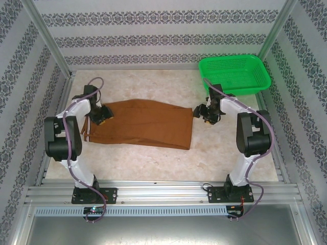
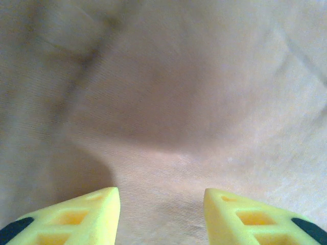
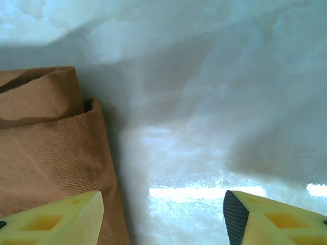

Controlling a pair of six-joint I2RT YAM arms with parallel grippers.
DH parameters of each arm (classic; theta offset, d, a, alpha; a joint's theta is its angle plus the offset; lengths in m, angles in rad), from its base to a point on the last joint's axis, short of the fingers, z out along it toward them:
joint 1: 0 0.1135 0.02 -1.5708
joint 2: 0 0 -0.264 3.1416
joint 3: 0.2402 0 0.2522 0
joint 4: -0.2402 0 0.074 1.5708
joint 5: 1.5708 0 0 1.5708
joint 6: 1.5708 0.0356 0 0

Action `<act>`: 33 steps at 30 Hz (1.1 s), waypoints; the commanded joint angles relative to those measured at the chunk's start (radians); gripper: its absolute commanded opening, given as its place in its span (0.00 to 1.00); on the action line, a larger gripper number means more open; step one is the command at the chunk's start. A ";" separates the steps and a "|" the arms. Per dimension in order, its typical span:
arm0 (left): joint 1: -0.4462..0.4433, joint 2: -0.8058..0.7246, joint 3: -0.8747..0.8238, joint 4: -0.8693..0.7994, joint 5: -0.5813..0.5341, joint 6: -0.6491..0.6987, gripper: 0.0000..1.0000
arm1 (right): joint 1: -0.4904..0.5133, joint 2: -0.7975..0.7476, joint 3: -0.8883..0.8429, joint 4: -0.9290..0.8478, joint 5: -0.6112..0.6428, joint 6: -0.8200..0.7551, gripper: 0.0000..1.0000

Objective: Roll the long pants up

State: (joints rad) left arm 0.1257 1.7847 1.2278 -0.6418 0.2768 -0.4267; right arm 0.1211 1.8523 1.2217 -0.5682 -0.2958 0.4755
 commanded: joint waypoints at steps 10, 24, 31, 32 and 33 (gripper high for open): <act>0.117 0.056 0.056 -0.004 -0.027 0.050 0.48 | 0.065 0.056 0.040 -0.025 0.021 0.006 0.65; 0.119 0.152 0.077 -0.014 0.145 0.067 0.00 | 0.079 0.085 0.100 -0.047 0.030 0.006 0.65; 0.128 0.003 0.076 -0.014 0.165 0.033 0.00 | 0.080 0.085 0.106 -0.046 0.038 0.017 0.65; 0.132 -0.021 0.084 -0.030 0.151 0.028 0.00 | 0.079 0.085 0.110 -0.051 0.043 0.016 0.65; 0.137 -0.042 0.093 -0.048 0.143 0.027 0.00 | 0.080 0.085 0.114 -0.053 0.043 0.016 0.65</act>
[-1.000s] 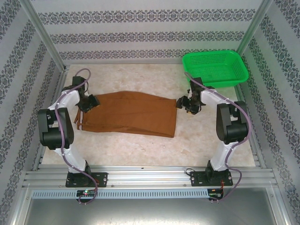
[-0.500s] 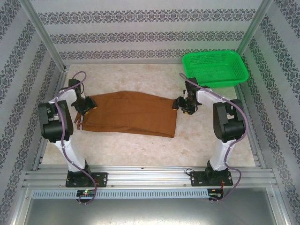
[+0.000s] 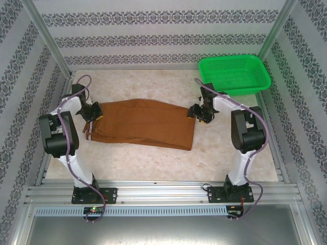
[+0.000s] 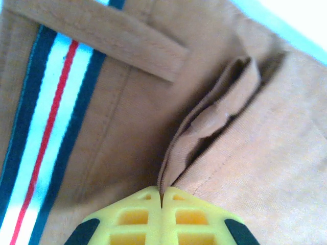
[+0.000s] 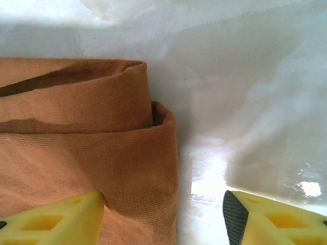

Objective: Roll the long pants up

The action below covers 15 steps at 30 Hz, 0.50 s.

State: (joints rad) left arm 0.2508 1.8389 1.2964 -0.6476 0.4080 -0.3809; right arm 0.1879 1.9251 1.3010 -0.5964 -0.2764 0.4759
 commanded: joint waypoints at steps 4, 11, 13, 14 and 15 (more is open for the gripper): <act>0.041 -0.155 0.071 -0.127 -0.012 -0.009 0.00 | 0.013 0.010 0.044 -0.029 0.029 0.016 0.65; 0.134 -0.214 0.096 -0.216 -0.063 0.001 0.00 | 0.017 0.017 0.066 -0.025 0.019 0.024 0.65; 0.151 -0.216 0.085 -0.209 -0.075 0.000 0.00 | 0.022 0.026 0.076 -0.029 0.019 0.023 0.65; 0.155 -0.210 0.080 -0.204 -0.078 -0.003 0.00 | 0.027 0.029 0.080 -0.029 0.018 0.023 0.65; 0.155 -0.196 0.086 -0.219 -0.095 -0.004 0.00 | 0.033 0.033 0.084 -0.029 0.017 0.024 0.65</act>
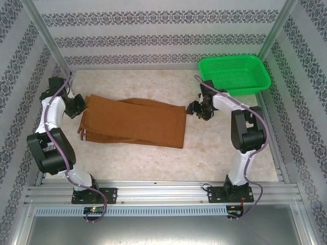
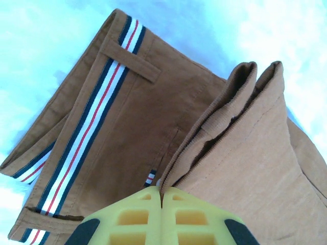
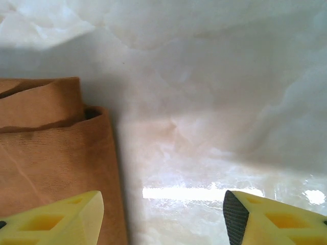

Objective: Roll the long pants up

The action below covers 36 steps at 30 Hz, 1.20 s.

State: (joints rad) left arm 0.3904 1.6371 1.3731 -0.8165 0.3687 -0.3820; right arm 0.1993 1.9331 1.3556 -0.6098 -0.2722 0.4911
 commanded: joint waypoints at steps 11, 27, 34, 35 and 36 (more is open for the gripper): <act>-0.080 -0.014 0.031 -0.039 -0.257 -0.019 0.40 | 0.055 0.026 0.039 0.010 -0.026 -0.009 0.70; -0.346 0.474 0.177 0.066 -0.150 -0.031 0.18 | 0.114 0.249 0.248 0.000 -0.119 -0.018 0.00; -0.427 0.701 0.506 -0.035 -0.161 0.013 0.04 | 0.138 -0.093 -0.222 0.075 -0.055 0.005 0.00; -0.444 0.747 0.579 -0.058 -0.149 0.022 0.04 | 0.154 -0.141 -0.281 0.078 -0.049 0.016 0.00; -0.462 0.799 0.676 -0.096 -0.145 0.028 0.03 | 0.183 -0.192 -0.343 0.083 -0.047 0.026 0.00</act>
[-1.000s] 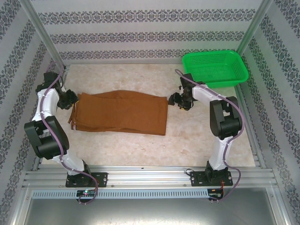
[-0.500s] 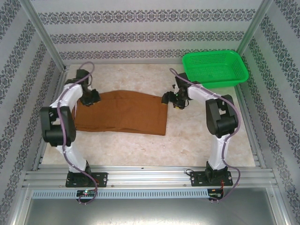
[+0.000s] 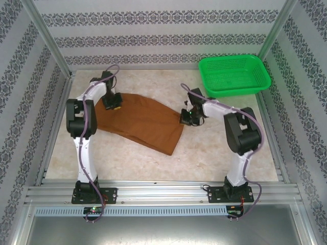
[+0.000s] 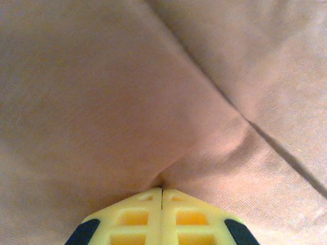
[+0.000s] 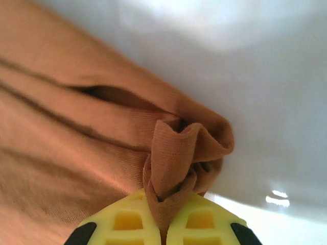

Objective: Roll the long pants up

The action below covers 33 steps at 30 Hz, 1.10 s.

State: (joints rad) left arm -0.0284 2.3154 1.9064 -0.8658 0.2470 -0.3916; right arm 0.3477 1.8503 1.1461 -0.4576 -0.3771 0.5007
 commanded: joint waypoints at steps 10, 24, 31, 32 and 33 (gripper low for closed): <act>-0.163 0.478 0.743 -0.064 0.214 -0.040 0.07 | 0.492 -0.253 -0.311 -0.083 0.086 0.173 0.20; -0.277 -0.235 0.217 0.245 -0.176 0.240 1.00 | 0.456 -0.435 -0.124 -0.181 0.551 0.138 0.98; -0.276 -0.488 -0.144 0.157 0.111 0.227 1.00 | 0.291 -0.433 -0.166 -0.057 0.298 0.102 0.98; -0.288 -0.518 -0.198 0.127 0.144 0.239 0.97 | 0.282 -0.449 -0.176 -0.043 0.326 0.102 0.98; -0.315 -0.566 -0.281 0.113 0.147 0.269 0.93 | 0.263 -0.463 -0.185 -0.038 0.345 0.104 0.96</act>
State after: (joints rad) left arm -0.3035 1.7348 1.7824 -0.6285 0.2897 -0.1772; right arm 0.6300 1.4284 0.9871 -0.5392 -0.0261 0.6296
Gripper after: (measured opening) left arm 0.954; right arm 0.973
